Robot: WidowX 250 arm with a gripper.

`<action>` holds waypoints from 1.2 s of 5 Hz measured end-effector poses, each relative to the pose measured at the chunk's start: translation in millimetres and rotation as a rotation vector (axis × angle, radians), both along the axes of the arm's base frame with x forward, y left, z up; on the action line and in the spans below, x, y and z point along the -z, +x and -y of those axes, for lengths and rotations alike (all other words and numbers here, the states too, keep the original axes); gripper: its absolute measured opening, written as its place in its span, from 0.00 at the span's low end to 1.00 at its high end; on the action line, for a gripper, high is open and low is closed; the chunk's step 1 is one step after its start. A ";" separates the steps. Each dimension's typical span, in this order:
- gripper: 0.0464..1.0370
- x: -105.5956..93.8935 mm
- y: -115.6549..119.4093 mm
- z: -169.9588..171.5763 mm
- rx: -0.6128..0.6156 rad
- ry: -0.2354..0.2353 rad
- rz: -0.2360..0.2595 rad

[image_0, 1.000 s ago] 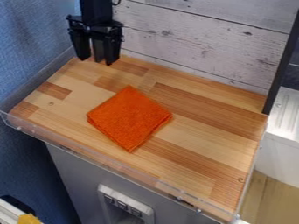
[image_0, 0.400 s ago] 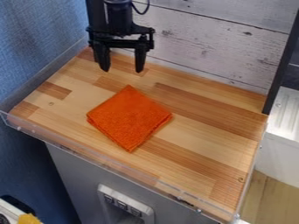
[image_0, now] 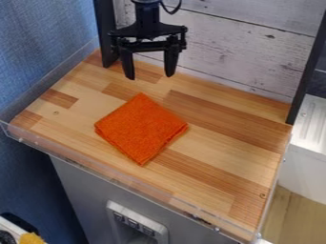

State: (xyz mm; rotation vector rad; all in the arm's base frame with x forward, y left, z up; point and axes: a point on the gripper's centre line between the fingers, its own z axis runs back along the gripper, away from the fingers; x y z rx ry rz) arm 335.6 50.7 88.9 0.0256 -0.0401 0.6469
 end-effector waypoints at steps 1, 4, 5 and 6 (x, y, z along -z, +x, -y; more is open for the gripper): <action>0.96 -7.6 -5.1 6.7 -0.068 0.000 0.015; 0.64 3.3 -27.3 12.5 -0.166 -0.011 -0.044; 0.33 9.2 -31.6 14.4 -0.176 -0.020 -0.054; 0.11 13.6 -34.2 16.4 -0.181 -0.031 -0.057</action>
